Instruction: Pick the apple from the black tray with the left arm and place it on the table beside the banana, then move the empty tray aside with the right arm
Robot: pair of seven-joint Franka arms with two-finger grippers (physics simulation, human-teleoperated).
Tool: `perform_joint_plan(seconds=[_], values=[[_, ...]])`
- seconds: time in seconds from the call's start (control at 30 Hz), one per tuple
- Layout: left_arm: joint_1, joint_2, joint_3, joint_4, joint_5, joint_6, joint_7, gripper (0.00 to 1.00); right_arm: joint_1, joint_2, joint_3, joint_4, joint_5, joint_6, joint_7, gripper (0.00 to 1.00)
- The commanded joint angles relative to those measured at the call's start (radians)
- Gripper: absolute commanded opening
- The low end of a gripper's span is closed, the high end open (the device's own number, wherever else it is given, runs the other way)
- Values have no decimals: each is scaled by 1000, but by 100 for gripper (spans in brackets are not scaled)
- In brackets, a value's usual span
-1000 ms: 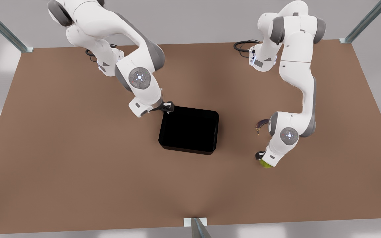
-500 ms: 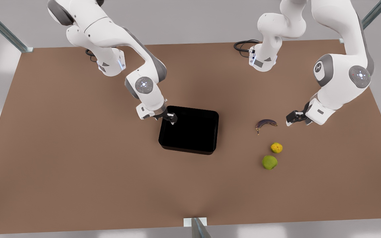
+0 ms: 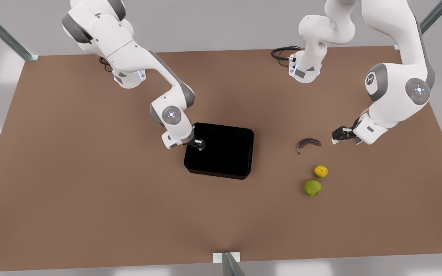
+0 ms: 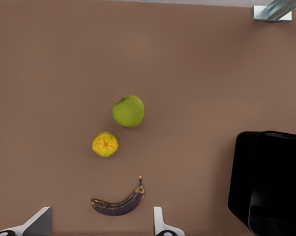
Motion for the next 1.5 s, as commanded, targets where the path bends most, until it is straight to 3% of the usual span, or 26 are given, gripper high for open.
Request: perform_joint_plan(seconds=[0.0, 0.37, 0.57, 0.63, 0.77, 1.0, 1.2, 1.33, 1.47], values=[[-7, 0, 2, 1, 1, -1, 64, 100, 0, 11, 2, 0, 0, 20, -125, 100], [-7, 2, 2, 1, 1, -1, 65, 100, -2, -49, 5, -155, 2, 164, -156, 100], [-7, 2, 2, 1, 1, -1, 65, 100, 2, 23, 5, -152, 2, 221, -142, 95], [-5, 2, 2, 1, 1, -1, 65, 100, 0, 31, 5, -150, 0, 221, -144, 86], [-7, 2, 2, 1, 1, -1, 65, 100, 0, 32, 3, -150, 2, 213, -156, 54], [-5, 0, 2, 1, 1, -3, 65, 100, -2, 6, 3, -152, 2, 198, -150, 28], [-5, 0, 4, 1, 3, -3, 65, 100, -2, -3, 3, -150, 2, 186, -155, 17], [-5, 0, 4, 4, 1, -4, 64, 100, -5, -90, -5, -143, 2, 84, -205, 10], [-5, -3, 4, 4, 3, -7, 64, 100, -6, -196, -89, -138, 12, -61, -395, 8]])
